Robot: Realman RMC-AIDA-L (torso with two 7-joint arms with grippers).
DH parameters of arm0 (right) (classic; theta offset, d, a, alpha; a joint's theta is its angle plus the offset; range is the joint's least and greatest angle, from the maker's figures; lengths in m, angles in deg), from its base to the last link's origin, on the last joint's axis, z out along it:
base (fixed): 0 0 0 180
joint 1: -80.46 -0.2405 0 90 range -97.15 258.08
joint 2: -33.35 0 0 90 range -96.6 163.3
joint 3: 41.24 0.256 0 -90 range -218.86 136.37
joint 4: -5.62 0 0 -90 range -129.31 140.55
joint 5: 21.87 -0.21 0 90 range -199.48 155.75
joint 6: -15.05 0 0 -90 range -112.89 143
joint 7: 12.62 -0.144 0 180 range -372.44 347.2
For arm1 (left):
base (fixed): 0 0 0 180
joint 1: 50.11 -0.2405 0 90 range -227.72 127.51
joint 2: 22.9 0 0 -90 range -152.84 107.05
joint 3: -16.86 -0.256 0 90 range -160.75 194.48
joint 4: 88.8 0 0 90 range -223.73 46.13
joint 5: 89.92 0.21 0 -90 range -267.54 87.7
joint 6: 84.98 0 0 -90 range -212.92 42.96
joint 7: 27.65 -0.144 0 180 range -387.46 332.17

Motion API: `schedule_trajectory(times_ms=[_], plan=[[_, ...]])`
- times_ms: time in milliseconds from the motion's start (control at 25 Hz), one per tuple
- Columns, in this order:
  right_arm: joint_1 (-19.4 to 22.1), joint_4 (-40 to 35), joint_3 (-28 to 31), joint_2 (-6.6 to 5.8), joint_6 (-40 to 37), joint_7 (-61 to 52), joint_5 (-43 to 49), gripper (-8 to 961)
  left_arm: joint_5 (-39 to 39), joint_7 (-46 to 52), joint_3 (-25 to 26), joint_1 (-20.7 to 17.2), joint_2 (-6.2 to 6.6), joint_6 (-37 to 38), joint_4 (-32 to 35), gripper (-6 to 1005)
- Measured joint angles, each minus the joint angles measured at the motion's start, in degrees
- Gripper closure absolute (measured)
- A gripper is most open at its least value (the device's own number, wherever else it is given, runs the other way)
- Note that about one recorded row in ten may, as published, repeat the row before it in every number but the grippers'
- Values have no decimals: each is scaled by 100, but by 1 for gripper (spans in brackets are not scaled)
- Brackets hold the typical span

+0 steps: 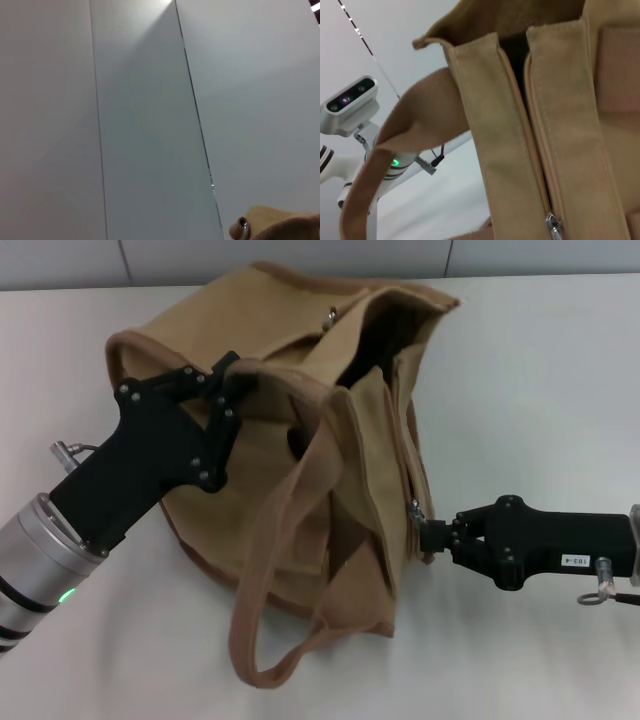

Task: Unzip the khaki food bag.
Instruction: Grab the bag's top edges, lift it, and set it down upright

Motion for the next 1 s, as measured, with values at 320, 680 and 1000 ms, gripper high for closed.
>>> schedule_trajectory(times_ms=[320,680,1000], plan=[[35,2,31,-16,5,-3,173,855,-5,105,542,-44,0,21,-215,911],[57,-39,-8,-25,9,-17,230,834,-6,579,987,-147,0,31,-224,908],[88,-40,31,-33,8,-19,230,816,-6,759,1076,-155,0,3,-220,905]])
